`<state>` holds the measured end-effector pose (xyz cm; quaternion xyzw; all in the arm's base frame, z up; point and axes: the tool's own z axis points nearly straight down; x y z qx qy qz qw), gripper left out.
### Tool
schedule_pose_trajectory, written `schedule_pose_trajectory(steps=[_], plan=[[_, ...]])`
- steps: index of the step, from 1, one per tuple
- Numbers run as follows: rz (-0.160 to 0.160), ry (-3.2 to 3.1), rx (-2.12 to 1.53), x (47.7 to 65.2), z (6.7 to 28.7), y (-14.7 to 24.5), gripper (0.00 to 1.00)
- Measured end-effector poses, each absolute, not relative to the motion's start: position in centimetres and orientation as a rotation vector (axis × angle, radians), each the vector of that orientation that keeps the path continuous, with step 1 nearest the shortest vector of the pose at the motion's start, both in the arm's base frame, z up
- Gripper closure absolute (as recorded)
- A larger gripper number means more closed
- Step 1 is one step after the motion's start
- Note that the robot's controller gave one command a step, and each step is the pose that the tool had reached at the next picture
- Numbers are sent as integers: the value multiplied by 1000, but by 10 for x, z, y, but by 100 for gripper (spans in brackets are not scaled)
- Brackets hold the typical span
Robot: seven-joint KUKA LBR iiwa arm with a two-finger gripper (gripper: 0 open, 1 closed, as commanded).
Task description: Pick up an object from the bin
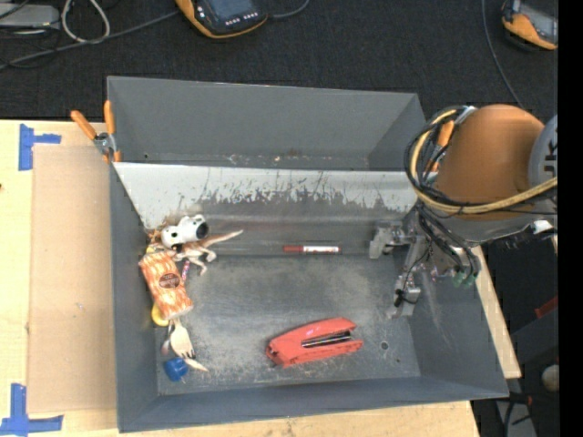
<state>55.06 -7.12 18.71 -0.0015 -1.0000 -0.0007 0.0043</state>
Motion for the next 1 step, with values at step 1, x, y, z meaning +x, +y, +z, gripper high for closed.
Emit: schedule_pose_trajectory(steps=[1], plan=[[-1, -3141, 0, 552, 191, -71, 0]])
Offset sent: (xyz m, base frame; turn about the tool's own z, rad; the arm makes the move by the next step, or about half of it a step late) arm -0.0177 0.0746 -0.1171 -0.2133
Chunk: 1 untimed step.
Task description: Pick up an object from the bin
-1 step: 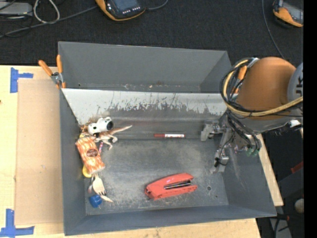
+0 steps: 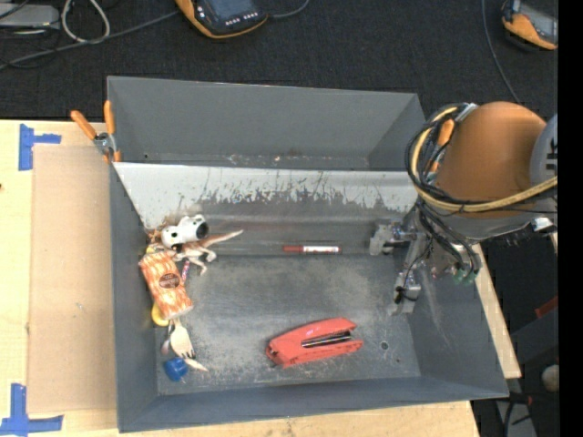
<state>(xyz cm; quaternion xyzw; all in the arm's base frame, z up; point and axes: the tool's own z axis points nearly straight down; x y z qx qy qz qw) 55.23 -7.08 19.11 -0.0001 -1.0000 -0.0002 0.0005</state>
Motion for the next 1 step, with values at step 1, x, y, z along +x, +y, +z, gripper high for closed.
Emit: schedule_pose_trajectory(steps=[1], plan=[[-2, -3135, 196, 541, 117, -26, 0]])
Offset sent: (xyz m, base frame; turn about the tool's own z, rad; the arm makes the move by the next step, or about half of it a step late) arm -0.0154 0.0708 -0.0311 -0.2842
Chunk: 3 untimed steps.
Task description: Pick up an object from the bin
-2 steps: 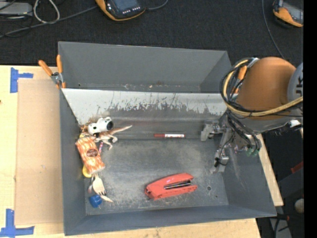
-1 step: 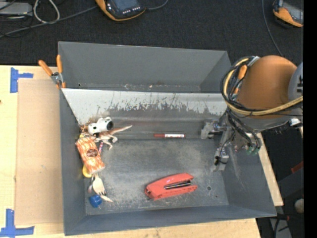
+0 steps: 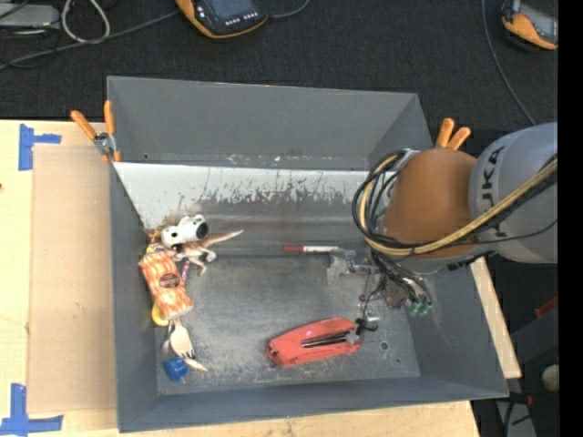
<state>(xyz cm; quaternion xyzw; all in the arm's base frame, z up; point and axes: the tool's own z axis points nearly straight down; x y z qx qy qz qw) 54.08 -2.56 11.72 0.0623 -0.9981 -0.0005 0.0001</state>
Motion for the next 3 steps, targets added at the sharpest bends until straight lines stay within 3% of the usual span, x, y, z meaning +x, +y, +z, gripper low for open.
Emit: schedule_pose_trajectory(steps=[1, 2, 3], plan=[[1, -3123, 349, 538, 128, -10, 0], [-11, -3081, 569, 513, 131, 33, 0], [2, -3113, 459, 517, 71, 25, 0]])
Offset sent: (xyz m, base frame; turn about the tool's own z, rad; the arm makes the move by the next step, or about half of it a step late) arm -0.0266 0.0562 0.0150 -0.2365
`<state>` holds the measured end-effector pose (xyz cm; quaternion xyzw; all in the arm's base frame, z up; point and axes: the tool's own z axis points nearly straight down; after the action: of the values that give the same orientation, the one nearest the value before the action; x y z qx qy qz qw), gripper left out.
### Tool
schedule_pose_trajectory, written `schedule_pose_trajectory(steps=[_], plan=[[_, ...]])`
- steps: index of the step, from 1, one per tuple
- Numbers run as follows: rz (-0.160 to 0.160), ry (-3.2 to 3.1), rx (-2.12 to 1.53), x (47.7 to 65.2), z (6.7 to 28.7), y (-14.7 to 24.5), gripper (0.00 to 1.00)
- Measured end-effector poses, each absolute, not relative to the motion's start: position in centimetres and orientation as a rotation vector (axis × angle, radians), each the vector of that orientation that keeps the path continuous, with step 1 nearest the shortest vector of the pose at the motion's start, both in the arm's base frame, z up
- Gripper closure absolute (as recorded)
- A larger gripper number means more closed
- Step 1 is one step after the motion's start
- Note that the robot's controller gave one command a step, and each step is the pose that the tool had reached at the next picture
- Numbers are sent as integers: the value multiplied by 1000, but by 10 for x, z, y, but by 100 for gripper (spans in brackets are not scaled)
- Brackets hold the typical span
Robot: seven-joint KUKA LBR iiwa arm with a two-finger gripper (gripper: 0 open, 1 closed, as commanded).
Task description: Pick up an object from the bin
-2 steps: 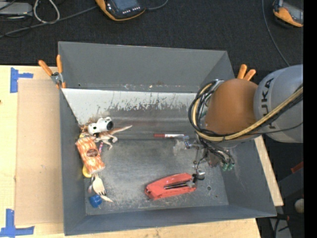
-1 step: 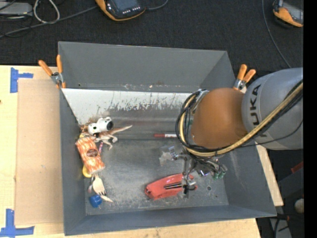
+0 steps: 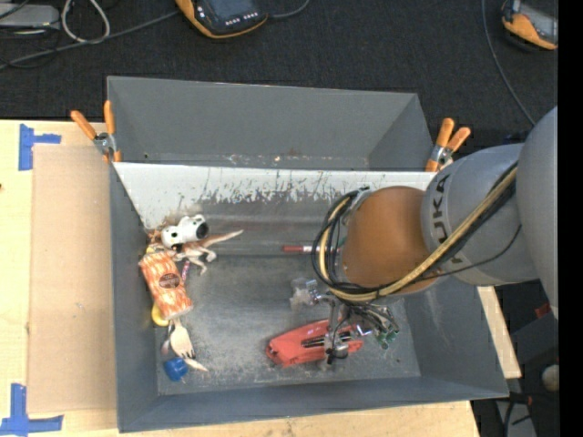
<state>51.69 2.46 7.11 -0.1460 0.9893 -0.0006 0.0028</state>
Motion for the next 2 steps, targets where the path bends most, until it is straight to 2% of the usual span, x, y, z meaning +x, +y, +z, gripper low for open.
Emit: schedule_pose_trajectory(steps=[1, 2], plan=[[6, 3087, -577, 500, 69, 18, 100], [6, 3087, -578, 500, 70, 19, 100]])
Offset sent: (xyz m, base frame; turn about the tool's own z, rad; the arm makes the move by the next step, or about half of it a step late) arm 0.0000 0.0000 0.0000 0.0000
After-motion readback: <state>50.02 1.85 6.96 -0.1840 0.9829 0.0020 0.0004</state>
